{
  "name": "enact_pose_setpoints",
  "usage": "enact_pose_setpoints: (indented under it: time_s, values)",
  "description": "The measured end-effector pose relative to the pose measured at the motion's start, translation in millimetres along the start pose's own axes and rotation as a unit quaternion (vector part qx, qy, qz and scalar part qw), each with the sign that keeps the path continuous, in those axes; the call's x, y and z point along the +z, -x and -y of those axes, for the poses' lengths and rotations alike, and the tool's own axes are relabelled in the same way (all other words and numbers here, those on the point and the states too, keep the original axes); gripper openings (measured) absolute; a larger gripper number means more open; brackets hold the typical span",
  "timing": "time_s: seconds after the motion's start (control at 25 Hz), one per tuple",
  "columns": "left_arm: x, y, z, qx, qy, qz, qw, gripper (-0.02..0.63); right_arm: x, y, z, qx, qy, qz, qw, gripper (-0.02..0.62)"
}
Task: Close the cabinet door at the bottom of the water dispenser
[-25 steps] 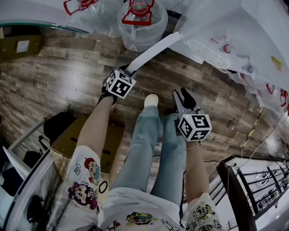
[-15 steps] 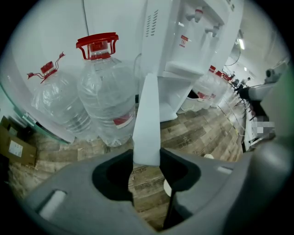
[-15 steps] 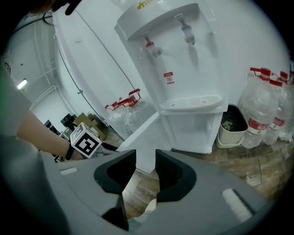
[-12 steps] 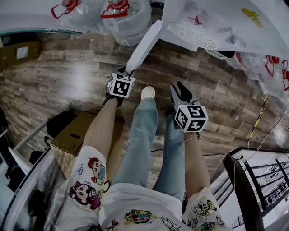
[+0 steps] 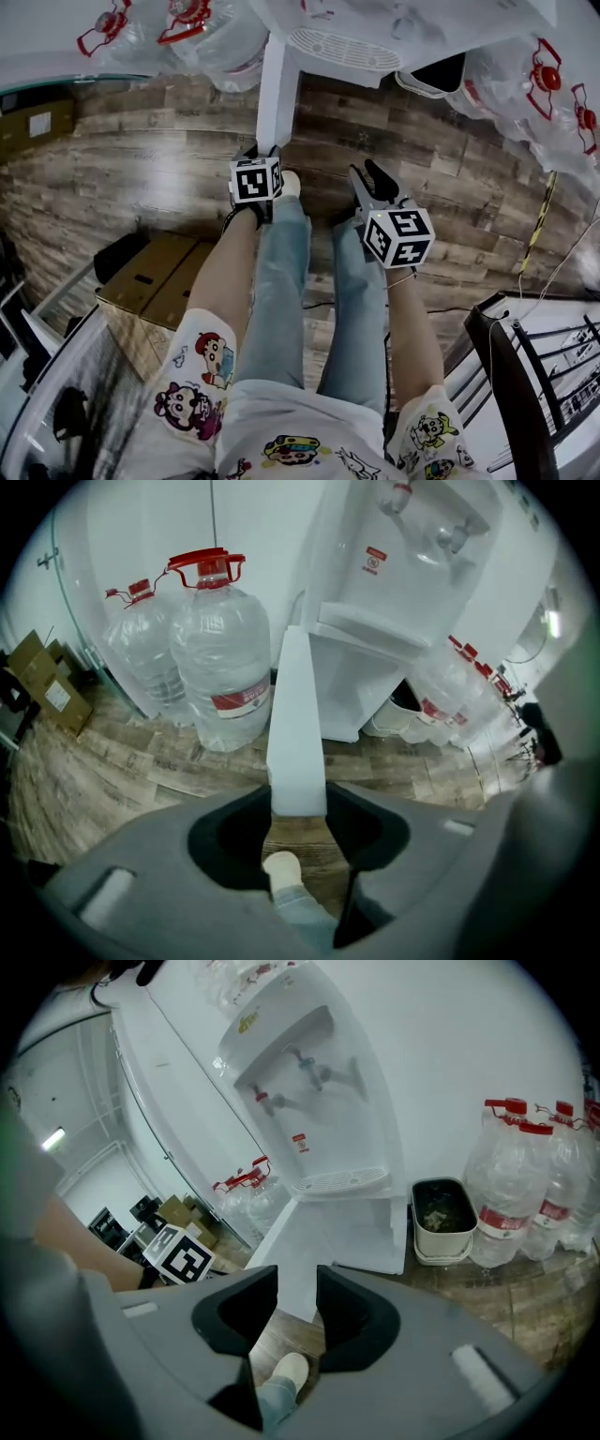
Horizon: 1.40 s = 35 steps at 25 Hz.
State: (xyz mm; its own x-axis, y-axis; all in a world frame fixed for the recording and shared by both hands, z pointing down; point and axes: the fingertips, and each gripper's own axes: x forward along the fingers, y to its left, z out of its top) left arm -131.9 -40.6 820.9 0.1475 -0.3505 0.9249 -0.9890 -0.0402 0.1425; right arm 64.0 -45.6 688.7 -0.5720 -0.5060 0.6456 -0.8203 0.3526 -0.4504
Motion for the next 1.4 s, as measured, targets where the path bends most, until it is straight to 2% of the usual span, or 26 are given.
enact_pose_setpoints:
  time_s: [0.2,0.32,0.6,0.76,0.84,1.0,1.16,1.4]
  values:
    - [-2.0,-6.3,47.8,0.010,0.005,-0.004,0.9999,0.183,-7.4,30.4,33.4,-0.002,-0.019,0.008,1.000,0.137]
    - [0.9,-10.8,69.5,0.020,0.027,-0.002,0.9994,0.183,-12.0,47.0,55.0,-0.009,-0.035,0.016,0.999,0.137]
    - [6.6,-17.8,96.5,0.055,0.060,-0.003,0.9967,0.184,-23.7,74.1,100.9,-0.025,-0.066,0.024,0.997,0.137]
    - [14.5,-23.7,110.5,0.061,0.096,0.003,0.9935,0.186,-24.6,84.1,120.1,-0.031,-0.078,0.023,0.996,0.137]
    - [17.4,-27.0,119.7,0.056,0.102,0.001,0.9931,0.187,-24.9,88.5,127.0,-0.034,-0.082,0.023,0.996,0.137]
    - [26.4,-32.8,145.1,0.021,0.091,0.003,0.9956,0.192,-25.3,95.1,138.2,-0.042,-0.093,0.032,0.994,0.137]
    - [36.0,-41.5,171.5,-0.026,0.054,0.001,0.9982,0.192,-32.7,95.7,145.1,-0.046,-0.104,0.028,0.993,0.137]
    - [53.3,-55.7,197.3,-0.047,0.015,-0.008,0.9988,0.192,-36.3,96.7,156.4,-0.055,-0.125,0.026,0.990,0.134]
